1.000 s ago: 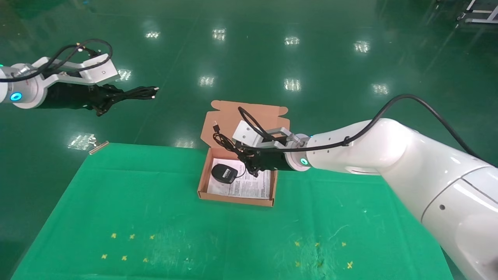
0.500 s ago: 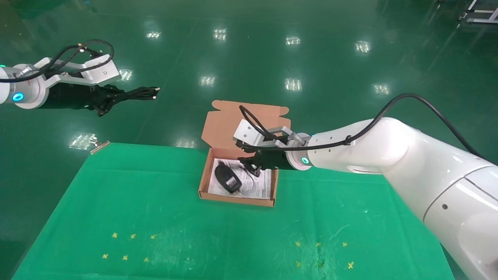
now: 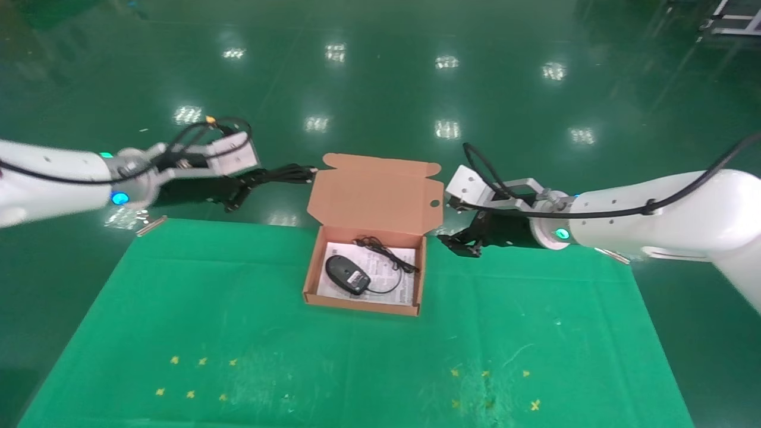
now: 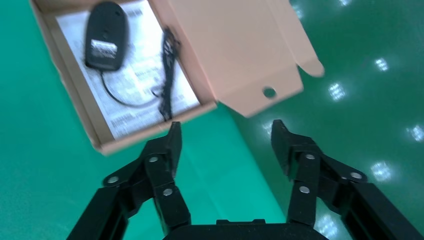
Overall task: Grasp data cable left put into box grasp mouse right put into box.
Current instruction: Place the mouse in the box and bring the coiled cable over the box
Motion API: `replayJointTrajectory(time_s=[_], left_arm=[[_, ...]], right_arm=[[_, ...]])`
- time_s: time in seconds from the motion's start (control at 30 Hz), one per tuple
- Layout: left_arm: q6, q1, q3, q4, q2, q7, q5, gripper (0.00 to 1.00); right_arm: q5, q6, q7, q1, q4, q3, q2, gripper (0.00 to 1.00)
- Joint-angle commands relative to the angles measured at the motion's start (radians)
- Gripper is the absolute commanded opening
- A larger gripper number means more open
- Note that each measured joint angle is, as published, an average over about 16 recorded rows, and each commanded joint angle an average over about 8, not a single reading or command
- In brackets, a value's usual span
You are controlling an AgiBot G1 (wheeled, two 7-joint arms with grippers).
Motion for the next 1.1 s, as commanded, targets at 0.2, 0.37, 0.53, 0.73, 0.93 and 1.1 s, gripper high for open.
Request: replayJointTrajectory(time_s=[0.2, 0.37, 0.53, 0.73, 0.93, 1.1], left_arm=[[-0.038, 0.071, -0.041, 0.048, 0.083, 0.172, -0.113, 0.00], [-0.036, 0.092, -0.067, 0.125, 0.147, 0.308, -0.179, 0.00], [-0.017, 0.104, -0.088, 0.209, 0.201, 0.433, -0.230, 0.00], [0.013, 0.113, -0.112, 0.302, 0.238, 0.569, -0.285, 0.00], [0.029, 0.105, -0.121, 0.381, 0.254, 0.632, -0.315, 0.53], [0.035, 0.096, -0.120, 0.413, 0.261, 0.636, -0.323, 1.00]], right_arm=[[-0.060, -0.014, 0.113, 0.031, 0.132, -0.025, 0.114, 1.00], [-0.122, -0.029, 0.222, 0.056, 0.247, -0.047, 0.183, 1.00], [-0.190, -0.041, 0.332, 0.076, 0.355, -0.066, 0.242, 1.00], [-0.265, -0.048, 0.441, 0.085, 0.454, -0.083, 0.284, 1.00], [-0.314, -0.056, 0.508, 0.088, 0.506, -0.094, 0.299, 1.00], [-0.330, -0.059, 0.523, 0.090, 0.524, -0.097, 0.305, 1.00]])
